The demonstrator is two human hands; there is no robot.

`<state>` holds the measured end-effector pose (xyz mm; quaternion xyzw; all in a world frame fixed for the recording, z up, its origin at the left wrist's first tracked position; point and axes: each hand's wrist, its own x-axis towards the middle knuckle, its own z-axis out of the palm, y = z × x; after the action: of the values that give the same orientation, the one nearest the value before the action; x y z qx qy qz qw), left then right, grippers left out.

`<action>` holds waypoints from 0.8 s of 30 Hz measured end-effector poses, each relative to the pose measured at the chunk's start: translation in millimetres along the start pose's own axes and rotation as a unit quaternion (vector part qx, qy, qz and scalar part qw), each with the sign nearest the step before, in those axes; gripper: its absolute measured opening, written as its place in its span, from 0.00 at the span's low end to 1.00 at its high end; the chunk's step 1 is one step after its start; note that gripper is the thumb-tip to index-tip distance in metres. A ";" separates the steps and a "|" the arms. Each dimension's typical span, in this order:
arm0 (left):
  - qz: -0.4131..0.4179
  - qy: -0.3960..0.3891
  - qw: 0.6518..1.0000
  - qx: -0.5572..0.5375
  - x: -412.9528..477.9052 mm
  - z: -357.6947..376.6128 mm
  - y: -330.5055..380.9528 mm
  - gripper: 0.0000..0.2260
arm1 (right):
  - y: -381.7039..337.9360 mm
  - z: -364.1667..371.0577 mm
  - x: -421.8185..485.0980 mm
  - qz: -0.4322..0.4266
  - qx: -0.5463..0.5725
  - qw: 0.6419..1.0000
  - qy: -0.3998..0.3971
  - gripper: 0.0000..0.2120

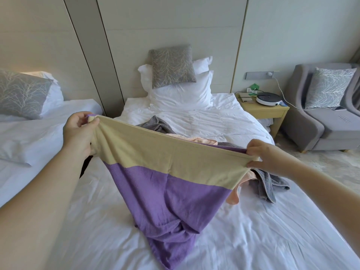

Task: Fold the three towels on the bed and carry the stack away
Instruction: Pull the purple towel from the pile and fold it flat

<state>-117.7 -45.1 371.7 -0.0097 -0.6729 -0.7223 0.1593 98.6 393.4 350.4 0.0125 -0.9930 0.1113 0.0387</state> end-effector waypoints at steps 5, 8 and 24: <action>0.022 -0.006 1.000 0.005 8.1 -2.3 16.0 0.09 | -6.0 -30.5 8.0 0.027 0.022 0.999 0.031 0.11; 0.034 -0.002 0.999 -0.001 10.8 2.2 25.8 0.09 | -9.2 -44.3 19.2 0.118 0.109 0.982 0.100 0.18; 0.052 -0.062 0.997 0.002 -8.7 26.7 38.7 0.10 | 20.9 16.8 -18.2 0.029 -0.104 0.987 -0.122 0.12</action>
<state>-105.4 -18.9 409.8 -0.0895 -0.6812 -0.7099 0.1550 114.8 410.4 328.0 -0.0073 -0.9963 0.0058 -0.0851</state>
